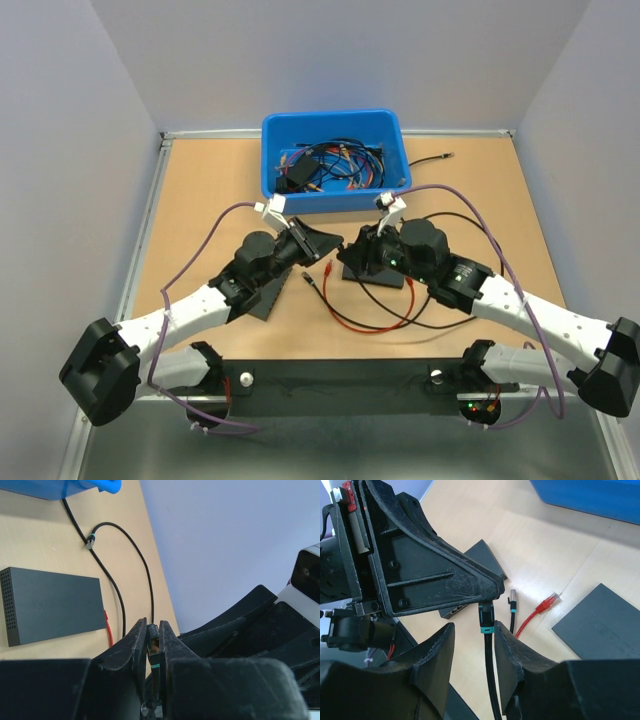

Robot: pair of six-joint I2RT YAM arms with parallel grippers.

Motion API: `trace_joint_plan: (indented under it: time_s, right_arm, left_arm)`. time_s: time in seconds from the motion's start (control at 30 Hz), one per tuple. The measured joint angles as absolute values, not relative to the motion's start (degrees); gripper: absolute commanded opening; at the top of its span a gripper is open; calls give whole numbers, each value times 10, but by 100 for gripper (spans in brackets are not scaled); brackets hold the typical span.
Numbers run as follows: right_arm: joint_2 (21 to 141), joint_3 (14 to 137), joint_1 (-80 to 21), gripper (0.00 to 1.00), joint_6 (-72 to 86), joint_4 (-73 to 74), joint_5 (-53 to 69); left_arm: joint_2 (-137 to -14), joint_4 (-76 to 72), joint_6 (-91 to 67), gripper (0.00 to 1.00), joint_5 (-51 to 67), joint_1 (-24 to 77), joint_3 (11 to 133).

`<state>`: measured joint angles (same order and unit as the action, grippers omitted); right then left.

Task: Insert the plug into the switch port

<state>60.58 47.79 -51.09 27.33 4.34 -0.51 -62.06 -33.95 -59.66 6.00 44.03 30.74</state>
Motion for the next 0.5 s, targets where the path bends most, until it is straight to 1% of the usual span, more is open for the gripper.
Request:
trace_joint_plan:
  time_s: [0.5]
  right_arm:
    - [616,478,-511,36,276,34,-23]
  left_arm:
    - [-601,-362,-606,0,70,440,296]
